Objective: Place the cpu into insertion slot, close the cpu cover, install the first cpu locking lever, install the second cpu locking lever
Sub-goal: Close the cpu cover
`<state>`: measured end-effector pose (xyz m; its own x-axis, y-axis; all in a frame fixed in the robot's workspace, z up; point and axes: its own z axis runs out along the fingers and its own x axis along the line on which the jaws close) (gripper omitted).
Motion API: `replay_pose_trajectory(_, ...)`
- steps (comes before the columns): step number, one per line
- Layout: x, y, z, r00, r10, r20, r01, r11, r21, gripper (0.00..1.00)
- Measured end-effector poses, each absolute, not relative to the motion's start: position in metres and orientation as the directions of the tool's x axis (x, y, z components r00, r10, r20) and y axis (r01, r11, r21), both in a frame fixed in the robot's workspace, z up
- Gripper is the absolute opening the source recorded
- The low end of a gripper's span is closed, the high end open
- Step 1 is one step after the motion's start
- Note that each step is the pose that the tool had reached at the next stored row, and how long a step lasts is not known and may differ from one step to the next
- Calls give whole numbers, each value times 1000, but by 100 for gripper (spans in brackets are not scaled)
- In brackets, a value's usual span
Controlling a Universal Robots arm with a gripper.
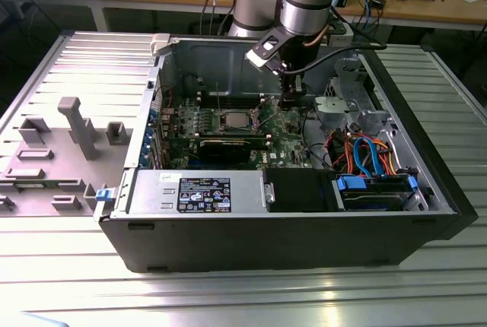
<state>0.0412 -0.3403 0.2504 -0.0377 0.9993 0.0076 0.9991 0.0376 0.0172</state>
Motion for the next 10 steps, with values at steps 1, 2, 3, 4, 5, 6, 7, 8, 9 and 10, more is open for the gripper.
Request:
replay_pose_trajectory(1,41,-340,250,-38,999,8,999,38,17,11)
replay_pose_trajectory(2,40,-340,250,-38,999,8,999,38,17,11)
replay_pose_trajectory(3,40,-340,250,-38,999,8,999,38,17,11)
replay_pose_trajectory(4,40,-340,250,-38,999,8,999,38,17,11)
replay_pose_trajectory(5,39,-340,250,-38,999,8,999,38,17,11)
replay_pose_trajectory(6,39,-340,250,-38,999,8,999,38,17,11)
replay_pose_trajectory(7,39,-340,250,-38,999,8,999,38,17,11)
replay_pose_trajectory(8,38,-340,250,-38,999,8,999,38,17,11)
replay_pose_trajectory(9,38,-340,250,-38,999,8,999,38,17,11)
replay_pose_trajectory(10,38,-340,250,-38,999,8,999,38,17,11)
